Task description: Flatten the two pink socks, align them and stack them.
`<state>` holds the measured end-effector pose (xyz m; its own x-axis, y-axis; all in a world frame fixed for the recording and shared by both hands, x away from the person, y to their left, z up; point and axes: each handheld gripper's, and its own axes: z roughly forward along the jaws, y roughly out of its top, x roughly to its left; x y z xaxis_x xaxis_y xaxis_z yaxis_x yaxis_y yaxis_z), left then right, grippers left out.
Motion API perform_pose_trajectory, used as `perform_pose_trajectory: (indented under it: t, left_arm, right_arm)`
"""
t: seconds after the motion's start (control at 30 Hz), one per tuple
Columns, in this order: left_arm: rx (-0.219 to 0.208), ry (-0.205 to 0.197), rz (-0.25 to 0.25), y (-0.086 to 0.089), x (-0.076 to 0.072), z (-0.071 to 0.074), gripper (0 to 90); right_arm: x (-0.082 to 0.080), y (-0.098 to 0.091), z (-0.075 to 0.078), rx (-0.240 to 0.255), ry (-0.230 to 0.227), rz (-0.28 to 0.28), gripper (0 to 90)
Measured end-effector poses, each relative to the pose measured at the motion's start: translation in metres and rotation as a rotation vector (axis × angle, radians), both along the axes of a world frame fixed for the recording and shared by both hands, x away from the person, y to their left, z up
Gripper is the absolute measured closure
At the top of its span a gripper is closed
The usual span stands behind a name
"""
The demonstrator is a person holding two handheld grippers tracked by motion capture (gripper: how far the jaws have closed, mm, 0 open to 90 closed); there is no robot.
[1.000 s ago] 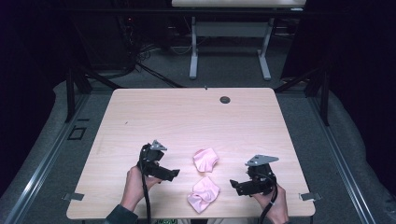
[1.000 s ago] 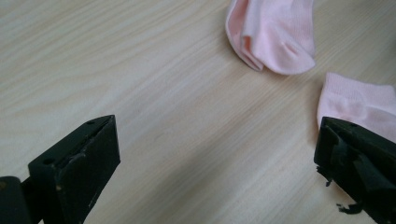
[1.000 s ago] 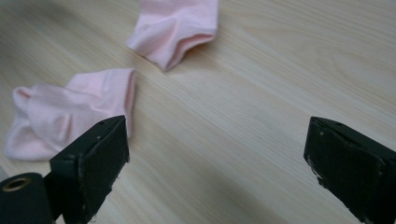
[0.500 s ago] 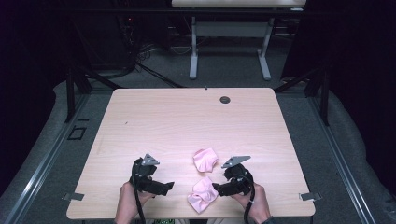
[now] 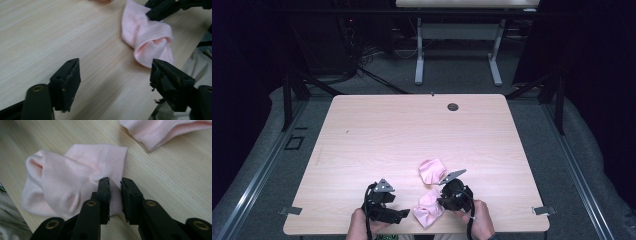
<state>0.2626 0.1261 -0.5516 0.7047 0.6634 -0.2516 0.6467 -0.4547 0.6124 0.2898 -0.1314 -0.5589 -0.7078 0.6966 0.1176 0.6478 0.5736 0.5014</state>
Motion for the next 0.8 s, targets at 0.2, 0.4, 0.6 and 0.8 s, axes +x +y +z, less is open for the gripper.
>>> perform_pose_trajectory:
  t: [0.2,0.4,0.6,0.8]
  left_arm:
    - [-0.037,0.06,-0.066,-0.017,0.002,-0.007,31.5]
    - [-0.034,0.077,-0.078,-0.033,0.004,-0.012,42.2]
    - [-0.024,0.076,-0.091,-0.04,0.006,-0.015,69.7]
    - [0.03,-0.005,-0.076,-0.035,0.007,-0.007,83.0]
  right_arm:
    - [-0.002,0.0,-0.002,0.012,-0.01,-0.024,83.7]
    - [-0.005,-0.002,-0.003,0.033,-0.026,-0.038,84.5]
    - [-0.007,-0.003,-0.002,0.063,-0.036,-0.048,84.9]
    - [-0.01,-0.005,0.01,0.093,-0.062,-0.052,85.1]
